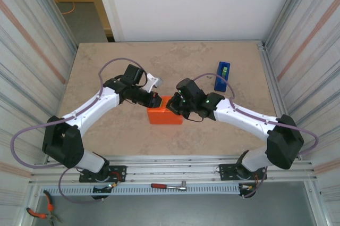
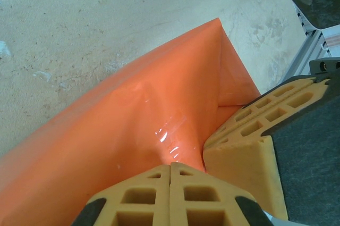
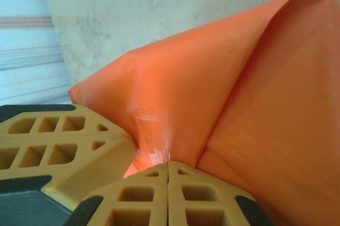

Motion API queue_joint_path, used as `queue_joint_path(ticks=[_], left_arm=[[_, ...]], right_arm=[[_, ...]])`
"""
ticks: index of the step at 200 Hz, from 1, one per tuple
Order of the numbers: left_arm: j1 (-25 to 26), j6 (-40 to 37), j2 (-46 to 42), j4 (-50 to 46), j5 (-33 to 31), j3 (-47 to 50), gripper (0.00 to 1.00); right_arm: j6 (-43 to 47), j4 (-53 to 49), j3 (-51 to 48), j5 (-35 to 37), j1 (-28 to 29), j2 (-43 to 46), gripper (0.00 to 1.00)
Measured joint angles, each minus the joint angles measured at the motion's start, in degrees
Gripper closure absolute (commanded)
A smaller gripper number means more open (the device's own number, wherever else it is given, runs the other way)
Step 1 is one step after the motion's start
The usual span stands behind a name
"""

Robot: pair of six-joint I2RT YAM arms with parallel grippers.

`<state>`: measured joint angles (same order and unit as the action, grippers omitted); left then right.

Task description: Wrap the gift box in paper

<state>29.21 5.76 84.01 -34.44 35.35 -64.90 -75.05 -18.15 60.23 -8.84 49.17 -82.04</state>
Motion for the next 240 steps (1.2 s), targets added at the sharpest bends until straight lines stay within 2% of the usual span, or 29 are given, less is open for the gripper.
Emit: queue_joint_path(ticks=[240], left_arm=[[0.00, 0.02, 0.00, -0.02, -0.09, 0.07, 1.00]], right_arm=[[1.97, -0.22, 0.74, -0.61, 0.00, -0.07, 0.79]])
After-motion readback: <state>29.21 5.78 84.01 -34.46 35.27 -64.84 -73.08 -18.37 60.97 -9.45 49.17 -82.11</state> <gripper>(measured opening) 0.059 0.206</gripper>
